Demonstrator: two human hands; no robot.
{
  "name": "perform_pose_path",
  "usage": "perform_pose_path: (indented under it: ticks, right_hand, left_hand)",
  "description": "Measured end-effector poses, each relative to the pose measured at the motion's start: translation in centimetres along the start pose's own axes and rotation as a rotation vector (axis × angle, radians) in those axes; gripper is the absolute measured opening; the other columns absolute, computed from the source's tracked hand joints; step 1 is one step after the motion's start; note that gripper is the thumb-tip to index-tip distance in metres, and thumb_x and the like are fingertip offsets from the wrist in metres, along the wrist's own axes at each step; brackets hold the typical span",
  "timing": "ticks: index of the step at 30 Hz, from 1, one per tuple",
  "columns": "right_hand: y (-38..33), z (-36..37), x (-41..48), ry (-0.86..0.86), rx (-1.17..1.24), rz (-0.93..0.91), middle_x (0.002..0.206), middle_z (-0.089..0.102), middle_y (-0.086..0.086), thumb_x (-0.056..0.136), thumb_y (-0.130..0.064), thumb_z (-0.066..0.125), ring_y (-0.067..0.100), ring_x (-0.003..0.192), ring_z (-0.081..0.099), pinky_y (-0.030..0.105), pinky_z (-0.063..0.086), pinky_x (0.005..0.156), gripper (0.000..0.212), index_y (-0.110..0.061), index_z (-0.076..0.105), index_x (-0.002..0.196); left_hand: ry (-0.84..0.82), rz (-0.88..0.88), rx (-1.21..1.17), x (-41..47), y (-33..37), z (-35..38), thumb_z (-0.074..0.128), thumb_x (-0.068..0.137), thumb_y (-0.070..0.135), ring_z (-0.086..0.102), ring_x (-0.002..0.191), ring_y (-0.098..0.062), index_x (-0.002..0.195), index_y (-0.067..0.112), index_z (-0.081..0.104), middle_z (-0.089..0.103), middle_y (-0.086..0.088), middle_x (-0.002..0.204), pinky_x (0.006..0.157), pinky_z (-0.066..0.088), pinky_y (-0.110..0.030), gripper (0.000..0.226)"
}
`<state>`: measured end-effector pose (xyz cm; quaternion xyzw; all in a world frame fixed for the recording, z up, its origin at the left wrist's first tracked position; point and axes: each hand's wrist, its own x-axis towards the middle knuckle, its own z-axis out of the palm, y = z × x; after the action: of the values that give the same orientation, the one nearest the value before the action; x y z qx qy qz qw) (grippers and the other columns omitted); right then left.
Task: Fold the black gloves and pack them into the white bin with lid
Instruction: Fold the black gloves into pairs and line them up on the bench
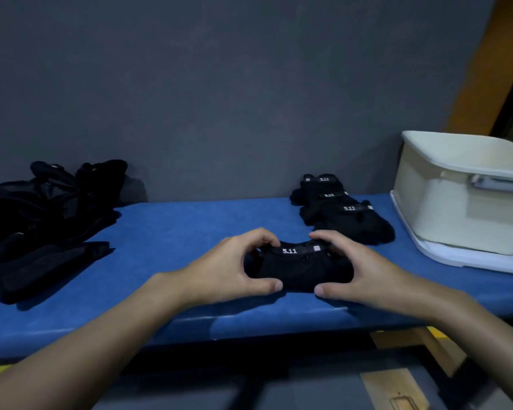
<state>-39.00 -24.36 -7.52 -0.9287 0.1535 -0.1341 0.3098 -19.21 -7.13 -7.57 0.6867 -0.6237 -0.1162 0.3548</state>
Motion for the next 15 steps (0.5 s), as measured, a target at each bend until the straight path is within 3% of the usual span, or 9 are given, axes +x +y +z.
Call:
perform_pose_path:
  ticks: [5,10,15]
  right_hand:
    - [2.7,-3.3,-3.3,0.035,0.035,0.095,0.129,0.056,-0.02,0.074,-0.031,0.084,-0.006,0.121,0.051,0.02,0.043,0.103,0.08,-0.05,0.04,0.138]
    - [5.4,-5.4,-4.9,0.094,0.058,0.148,0.124,0.059,-0.019,0.076,-0.023,0.083,-0.009,0.109,0.057,0.011,0.046,0.092,0.078,-0.051,0.041,0.135]
    - [7.0,-6.4,-5.7,0.149,0.033,0.173,0.123,0.058,-0.021,0.076,-0.023,0.082,-0.004,0.11,0.057,0.007,0.045,0.086,0.08,-0.046,0.039,0.141]
  left_hand:
    - [0.008,0.036,-0.046,2.4,2.6,4.3,0.082,0.078,0.034,0.057,0.101,0.001,0.117,0.038,0.054,0.061,0.025,0.106,0.085,0.044,-0.011,0.049]
    - [0.051,0.035,0.02,4.4,4.7,7.9,0.078,0.079,0.042,0.057,0.101,-0.006,0.12,0.038,0.047,0.057,0.02,0.109,0.092,0.047,-0.029,0.052]
    - [0.067,0.067,0.064,6.1,5.6,9.8,0.071,0.076,0.054,0.057,0.104,-0.008,0.118,0.038,0.046,0.057,0.015,0.114,0.094,0.048,-0.04,0.051]
